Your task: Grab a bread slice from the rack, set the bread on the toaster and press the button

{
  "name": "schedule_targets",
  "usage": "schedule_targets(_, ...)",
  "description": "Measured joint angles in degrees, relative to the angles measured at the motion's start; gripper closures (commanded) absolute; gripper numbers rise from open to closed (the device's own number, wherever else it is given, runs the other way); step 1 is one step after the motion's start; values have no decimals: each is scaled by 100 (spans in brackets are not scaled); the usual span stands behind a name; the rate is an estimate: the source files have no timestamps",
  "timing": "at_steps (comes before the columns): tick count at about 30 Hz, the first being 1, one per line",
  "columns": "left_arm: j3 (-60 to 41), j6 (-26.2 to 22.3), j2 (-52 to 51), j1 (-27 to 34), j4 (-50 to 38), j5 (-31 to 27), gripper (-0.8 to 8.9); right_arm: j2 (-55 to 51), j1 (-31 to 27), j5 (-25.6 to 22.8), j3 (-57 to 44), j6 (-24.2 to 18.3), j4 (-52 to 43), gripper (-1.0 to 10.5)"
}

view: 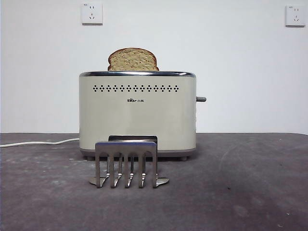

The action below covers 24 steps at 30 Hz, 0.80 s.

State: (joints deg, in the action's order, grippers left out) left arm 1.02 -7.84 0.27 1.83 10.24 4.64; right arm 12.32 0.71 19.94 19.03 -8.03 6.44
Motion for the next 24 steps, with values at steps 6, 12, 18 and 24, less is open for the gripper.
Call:
schedule_targets(6, 0, 0, -2, 0, 0, 2, 817, -822, -35, -973, -1082, 144, -48, 946)
schedule_targets(12, 0, 0, -2, 0, 0, 0, 817, -1204, -50, -1104, -1679, 363, -74, 946)
schedule_targets(18, 0, 0, -2, 0, 0, 2, 817, -1207, -146, -1115, -1821, 527, 120, 946)
schedule_targets(24, 0, 0, 0, 0, 0, 2, 817, -1209, -149, -1117, -1814, 708, 260, 946)
